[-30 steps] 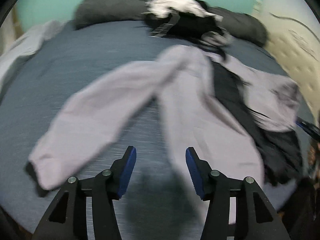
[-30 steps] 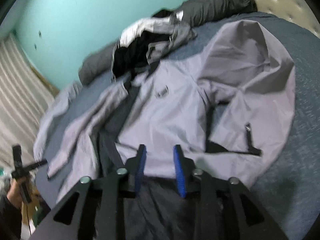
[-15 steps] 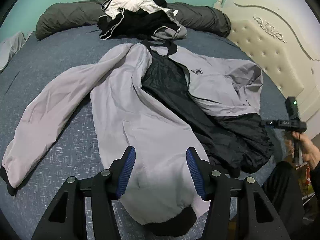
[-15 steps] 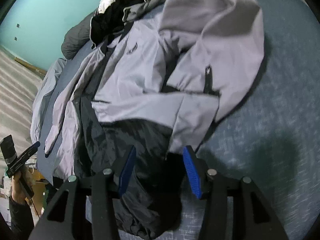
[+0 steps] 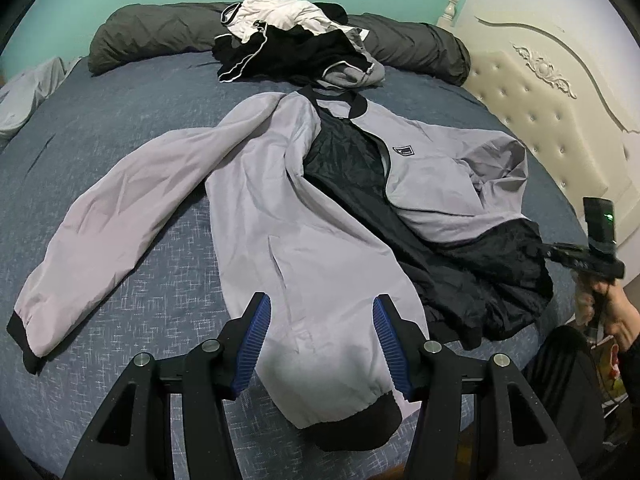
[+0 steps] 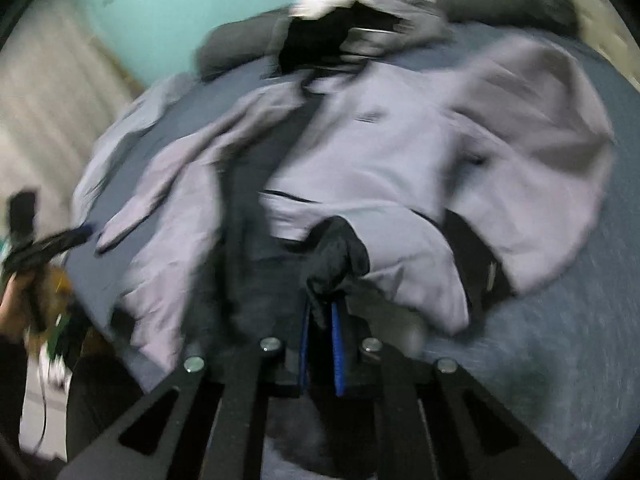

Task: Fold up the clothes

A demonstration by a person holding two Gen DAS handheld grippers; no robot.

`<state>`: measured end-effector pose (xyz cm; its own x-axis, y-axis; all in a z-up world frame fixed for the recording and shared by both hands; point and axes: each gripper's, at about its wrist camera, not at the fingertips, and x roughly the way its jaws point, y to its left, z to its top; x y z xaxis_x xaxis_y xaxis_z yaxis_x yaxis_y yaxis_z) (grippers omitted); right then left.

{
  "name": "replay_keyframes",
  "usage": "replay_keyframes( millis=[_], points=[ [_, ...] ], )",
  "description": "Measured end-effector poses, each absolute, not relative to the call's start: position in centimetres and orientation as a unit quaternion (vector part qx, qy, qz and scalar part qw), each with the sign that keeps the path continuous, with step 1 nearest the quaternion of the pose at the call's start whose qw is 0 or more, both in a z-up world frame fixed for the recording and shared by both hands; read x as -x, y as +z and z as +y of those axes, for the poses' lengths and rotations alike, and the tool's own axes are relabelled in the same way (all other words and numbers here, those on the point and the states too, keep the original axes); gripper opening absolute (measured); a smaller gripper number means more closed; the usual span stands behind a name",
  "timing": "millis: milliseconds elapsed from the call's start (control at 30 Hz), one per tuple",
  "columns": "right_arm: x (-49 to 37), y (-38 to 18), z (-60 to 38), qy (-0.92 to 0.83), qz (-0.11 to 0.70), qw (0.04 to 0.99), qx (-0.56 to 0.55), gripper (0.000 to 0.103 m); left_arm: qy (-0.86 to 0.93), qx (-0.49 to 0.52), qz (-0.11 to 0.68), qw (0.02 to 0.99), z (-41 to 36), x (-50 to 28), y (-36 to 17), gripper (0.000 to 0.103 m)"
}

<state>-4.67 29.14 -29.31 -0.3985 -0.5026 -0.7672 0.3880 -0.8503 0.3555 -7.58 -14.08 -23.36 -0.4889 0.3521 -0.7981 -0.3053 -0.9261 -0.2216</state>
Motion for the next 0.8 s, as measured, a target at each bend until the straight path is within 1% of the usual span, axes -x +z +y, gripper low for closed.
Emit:
replay_keyframes(
  millis=[167, 367, 500, 533, 567, 633, 800],
  points=[
    [3.5, -29.7, 22.8, -0.798, -0.020, 0.340, -0.496, 0.009, 0.860, 0.468, -0.029, 0.199, -13.3, 7.5, -23.3, 0.057],
    [2.4, -33.0, 17.5, -0.759, 0.006, 0.375, -0.533, 0.009, 0.859, 0.470, -0.030, 0.201, -13.2, 7.2, -23.2, 0.058],
    [1.4, -33.6, 15.5, -0.749, 0.029, 0.381, -0.541, 0.014, 0.858, 0.473, -0.029, 0.199, -13.4, 7.1, -23.1, 0.058],
    [1.2, -33.4, 15.5, -0.747, 0.033, 0.384, -0.541, 0.017, 0.858, 0.472, -0.029, 0.199, -13.5, 7.0, -23.1, 0.058],
    [1.0, -32.9, 15.9, -0.747, 0.030, 0.389, -0.538, 0.020, 0.859, 0.472, -0.029, 0.198, -13.6, 7.0, -23.0, 0.058],
    [0.7, -31.6, 17.2, -0.750, 0.015, 0.398, -0.528, 0.024, 0.859, 0.471, -0.031, 0.197, -13.9, 6.9, -23.0, 0.058],
    [0.6, -27.5, 22.1, -0.779, -0.042, 0.394, -0.486, 0.027, 0.860, 0.473, -0.040, 0.189, -15.0, 7.0, -23.5, 0.059]
  ],
)
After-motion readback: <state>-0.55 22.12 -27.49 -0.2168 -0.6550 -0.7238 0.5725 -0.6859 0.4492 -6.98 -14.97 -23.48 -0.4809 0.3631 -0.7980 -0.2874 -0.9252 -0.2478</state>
